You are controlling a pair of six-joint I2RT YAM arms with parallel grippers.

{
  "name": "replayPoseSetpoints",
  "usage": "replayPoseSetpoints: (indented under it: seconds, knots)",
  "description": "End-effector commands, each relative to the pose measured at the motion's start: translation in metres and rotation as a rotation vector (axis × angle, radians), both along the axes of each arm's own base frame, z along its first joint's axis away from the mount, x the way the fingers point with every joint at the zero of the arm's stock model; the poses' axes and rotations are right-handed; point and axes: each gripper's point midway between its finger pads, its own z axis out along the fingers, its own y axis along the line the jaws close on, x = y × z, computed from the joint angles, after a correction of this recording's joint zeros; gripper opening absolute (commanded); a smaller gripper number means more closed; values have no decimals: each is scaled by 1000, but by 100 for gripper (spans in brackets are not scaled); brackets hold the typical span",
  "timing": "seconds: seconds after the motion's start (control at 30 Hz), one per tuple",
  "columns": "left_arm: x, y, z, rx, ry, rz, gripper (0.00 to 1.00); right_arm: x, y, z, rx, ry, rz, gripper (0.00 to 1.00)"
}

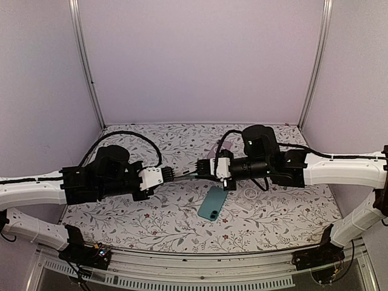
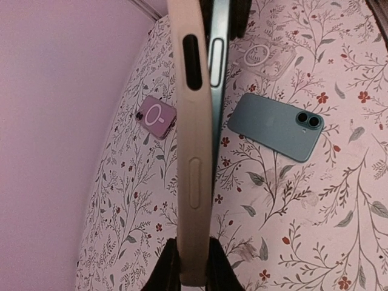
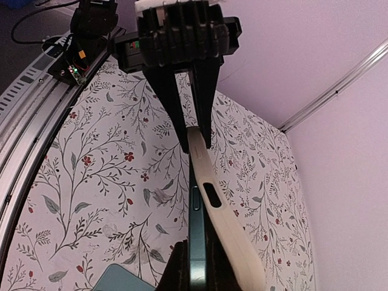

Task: Take the phone out of the phone case
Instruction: Pass from the left arm to the right, then remove the phone case from the phone.

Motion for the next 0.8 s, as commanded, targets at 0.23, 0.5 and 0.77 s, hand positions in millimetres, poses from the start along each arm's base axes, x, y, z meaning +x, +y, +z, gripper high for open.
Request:
replayPoseSetpoints:
  seconds: [0.23,0.5,0.77]
  knots:
    - [-9,-19,64,-231,-91,-65,18,-3,2,3,-1,-3,-8,0]
    - [-28,-27,87,-334,-22,-151,70,-5,-10,11,-1,-49,-23,0]
    - [-47,-45,118,-503,169,-287,75,-18,-11,14,10,-58,14,0]
